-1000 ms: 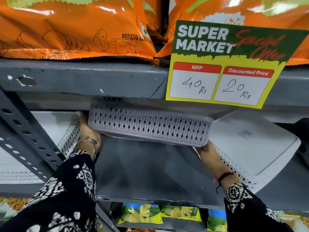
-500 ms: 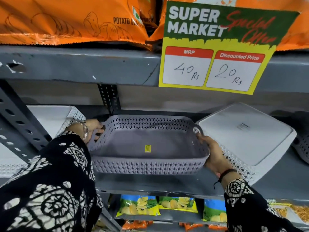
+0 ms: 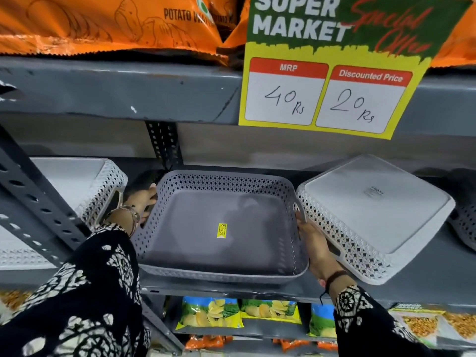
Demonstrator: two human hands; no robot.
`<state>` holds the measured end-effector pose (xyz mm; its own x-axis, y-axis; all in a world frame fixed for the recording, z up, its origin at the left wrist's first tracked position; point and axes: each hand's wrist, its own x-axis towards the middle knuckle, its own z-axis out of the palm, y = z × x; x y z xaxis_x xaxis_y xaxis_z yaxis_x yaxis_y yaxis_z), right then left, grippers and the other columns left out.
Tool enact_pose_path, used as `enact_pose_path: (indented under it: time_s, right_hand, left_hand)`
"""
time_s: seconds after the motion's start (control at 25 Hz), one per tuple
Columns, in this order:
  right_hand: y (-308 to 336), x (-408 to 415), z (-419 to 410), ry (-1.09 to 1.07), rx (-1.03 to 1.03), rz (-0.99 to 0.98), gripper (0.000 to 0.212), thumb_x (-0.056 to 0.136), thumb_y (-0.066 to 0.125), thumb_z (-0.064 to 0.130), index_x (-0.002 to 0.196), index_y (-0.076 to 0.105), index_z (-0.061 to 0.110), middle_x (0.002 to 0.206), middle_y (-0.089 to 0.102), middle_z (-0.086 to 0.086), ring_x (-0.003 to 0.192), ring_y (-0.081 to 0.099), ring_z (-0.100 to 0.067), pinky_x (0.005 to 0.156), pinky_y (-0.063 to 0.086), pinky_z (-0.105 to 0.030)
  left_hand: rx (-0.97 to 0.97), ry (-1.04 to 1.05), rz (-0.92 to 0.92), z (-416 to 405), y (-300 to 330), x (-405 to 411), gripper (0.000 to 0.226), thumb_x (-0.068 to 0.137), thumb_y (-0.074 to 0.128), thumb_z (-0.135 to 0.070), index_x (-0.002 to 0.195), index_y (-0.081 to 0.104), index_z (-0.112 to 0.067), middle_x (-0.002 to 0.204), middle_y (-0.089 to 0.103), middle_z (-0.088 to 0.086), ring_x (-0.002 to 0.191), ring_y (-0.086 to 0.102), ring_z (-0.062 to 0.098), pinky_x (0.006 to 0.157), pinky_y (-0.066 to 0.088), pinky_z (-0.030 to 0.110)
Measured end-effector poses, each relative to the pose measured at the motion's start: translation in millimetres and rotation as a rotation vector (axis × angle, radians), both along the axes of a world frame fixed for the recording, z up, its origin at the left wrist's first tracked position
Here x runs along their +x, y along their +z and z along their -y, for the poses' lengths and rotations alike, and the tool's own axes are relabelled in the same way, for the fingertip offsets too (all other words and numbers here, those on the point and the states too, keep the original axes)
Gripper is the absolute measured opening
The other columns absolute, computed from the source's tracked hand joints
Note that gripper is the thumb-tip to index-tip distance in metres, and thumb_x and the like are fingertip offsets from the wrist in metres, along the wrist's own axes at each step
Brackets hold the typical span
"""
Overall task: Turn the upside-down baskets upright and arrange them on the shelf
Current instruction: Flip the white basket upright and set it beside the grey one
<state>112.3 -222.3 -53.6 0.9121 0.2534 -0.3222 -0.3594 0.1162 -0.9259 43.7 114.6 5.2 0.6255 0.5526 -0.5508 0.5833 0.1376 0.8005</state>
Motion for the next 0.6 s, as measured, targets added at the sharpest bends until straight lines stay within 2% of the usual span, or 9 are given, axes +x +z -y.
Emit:
enact_pose_path:
  time_s: [0.08,0.12,0.2,0.24,0.32,0.44,0.52,0.6]
  right_hand:
    - [6.7,2.9,2.7,-0.002,-0.051,0.077,0.037,0.094,0.039,0.014,0.13,0.047,0.011,0.122,0.058,-0.014,0.115,0.054,-0.033,0.1,0.042,-0.044]
    - [14.3,6.2,6.4,-0.005,-0.08,0.146,0.041,0.094,0.04,0.019,0.135,0.04,0.014,0.135,0.05,-0.009,0.126,0.046,-0.026,0.108,0.035,-0.041]
    - [36.8,19.0,20.2,-0.015,-0.107,0.31,0.046,0.094,0.042,0.028,0.138,0.035,0.018,0.144,0.04,0.002,0.13,0.037,-0.01,0.109,0.028,-0.029]
    - [48.9,29.0,30.9,-0.035,-0.107,0.368,0.045,0.094,0.041,0.03,0.138,0.037,0.018,0.144,0.041,0.004,0.129,0.037,-0.007,0.107,0.027,-0.026]
    - [67.0,53.2,66.2,-0.065,-0.145,0.437,0.046,0.094,0.041,0.034,0.137,0.039,0.017,0.145,0.041,0.002,0.132,0.036,-0.008,0.112,0.024,-0.029]
    - [76.2,92.9,133.9,-0.101,-0.339,0.421,0.05,0.093,0.04,0.04,0.136,0.041,0.014,0.146,0.041,-0.003,0.134,0.035,-0.016,0.115,0.023,-0.032]
    - [75.2,115.1,177.9,-0.159,-0.441,0.403,0.049,0.093,0.041,0.038,0.134,0.043,0.01,0.144,0.043,-0.008,0.133,0.038,-0.021,0.11,0.025,-0.028]
    - [74.6,137.1,217.1,-0.163,-0.607,0.39,0.049,0.093,0.04,0.041,0.131,0.047,0.011,0.142,0.047,-0.01,0.13,0.042,-0.024,0.106,0.028,-0.027]
  left_hand:
    - [0.201,0.012,-0.056,6.5,1.1,0.3,0.062,0.094,0.035,-0.047,0.142,0.033,-0.009,0.15,0.034,0.017,0.137,0.031,0.036,0.116,0.022,0.045]
    - [0.41,0.0,-0.133,11.4,1.2,0.4,0.062,0.093,0.036,-0.047,0.141,0.034,-0.008,0.148,0.036,0.02,0.135,0.033,0.037,0.114,0.025,0.045]
    - [0.85,-0.054,-0.221,34.8,9.7,9.2,0.057,0.091,0.037,-0.041,0.137,0.038,-0.008,0.14,0.043,0.026,0.129,0.04,0.04,0.111,0.03,0.046]
    - [0.963,-0.062,-0.181,54.0,15.4,18.8,0.053,0.092,0.038,-0.036,0.135,0.039,-0.006,0.137,0.046,0.027,0.126,0.043,0.041,0.108,0.032,0.045]
    - [0.962,-0.037,0.0,110.1,24.6,44.3,0.05,0.094,0.04,-0.028,0.137,0.037,-0.005,0.135,0.048,0.029,0.121,0.048,0.042,0.103,0.036,0.045]
    - [0.773,0.033,0.268,216.9,27.5,79.1,0.052,0.097,0.036,-0.025,0.144,0.025,-0.007,0.137,0.047,0.026,0.121,0.048,0.04,0.101,0.037,0.044]
    - [0.659,-0.032,0.351,287.6,21.3,98.0,0.056,0.097,0.035,-0.026,0.146,0.018,-0.004,0.144,0.039,0.025,0.13,0.04,0.036,0.108,0.031,0.041]
    - [0.609,-0.062,0.356,344.2,12.6,113.0,0.06,0.096,0.039,-0.026,0.145,0.016,0.001,0.149,0.031,0.024,0.137,0.032,0.032,0.114,0.024,0.037]
